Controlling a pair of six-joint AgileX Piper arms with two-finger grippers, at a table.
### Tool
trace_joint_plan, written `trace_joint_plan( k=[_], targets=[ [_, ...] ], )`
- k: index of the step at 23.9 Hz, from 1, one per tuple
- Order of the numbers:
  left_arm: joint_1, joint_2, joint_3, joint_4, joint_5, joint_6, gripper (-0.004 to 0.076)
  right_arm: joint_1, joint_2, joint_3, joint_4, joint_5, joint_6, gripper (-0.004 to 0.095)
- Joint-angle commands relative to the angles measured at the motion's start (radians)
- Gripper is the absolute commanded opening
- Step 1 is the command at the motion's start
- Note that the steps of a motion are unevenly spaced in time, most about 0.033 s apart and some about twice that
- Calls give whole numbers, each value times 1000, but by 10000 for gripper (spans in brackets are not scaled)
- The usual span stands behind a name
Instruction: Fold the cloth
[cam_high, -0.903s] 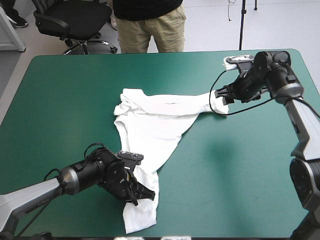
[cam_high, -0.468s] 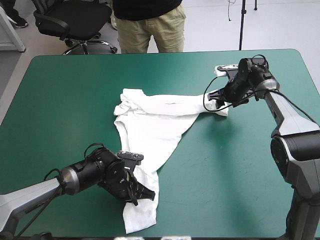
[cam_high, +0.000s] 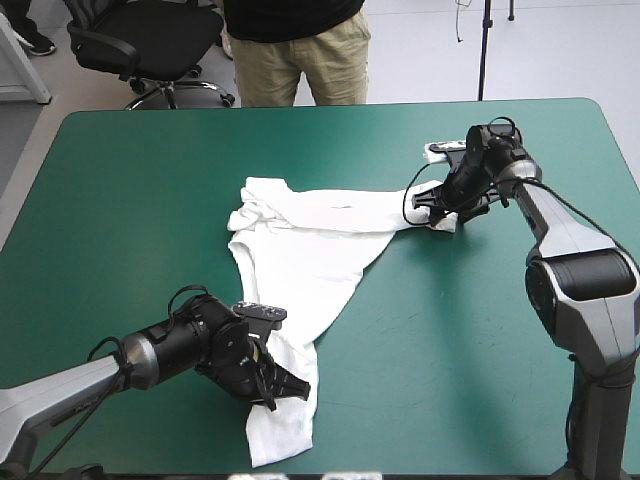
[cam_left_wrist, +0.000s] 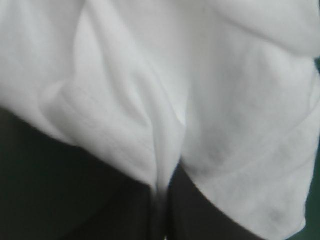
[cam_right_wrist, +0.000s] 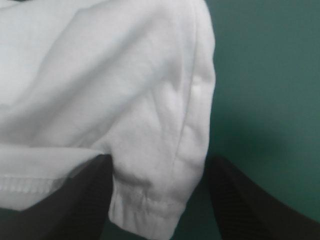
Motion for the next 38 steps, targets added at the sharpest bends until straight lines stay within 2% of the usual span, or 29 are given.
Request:
trace_joint_plan(
  k=[1,2,4,8,11,15,17,20,25,31,38],
  targets=[
    [-6,17,7,17,-28,0,-17,-4,-16,-21,16,1,-1,537],
    [-6,17,7,15,-28,0,-17,-4,-9,-21,21,9,-1,526],
    [-6,17,7,15,-28,0,-17,-4,5,-19,22,27,1,419],
    [-4,17,7,15,-32,10,-17,-2,12,-19,32,51,-41,-8],
    [-2,17,-2,52,-30,10,-17,-6,3,-21,28,87,-39,-18],
    [7,5,-119,287,88,-59,-17,-6,-100,-37,-38,93,-26,-18],
    [85,3,-237,358,145,-26,-17,-6,-184,-61,-59,113,-24,-17],
    [233,3,-418,361,160,92,-17,-6,-290,-91,-80,116,-24,-17],
    [449,3,-809,361,251,250,-17,-6,-480,-189,-83,105,-24,-17],
    [550,8,-1123,361,254,321,-17,-6,-593,-347,-53,50,-30,-17],
    [567,9,-1415,384,212,328,-17,-6,-647,-562,-50,49,-62,-17]
  ],
)
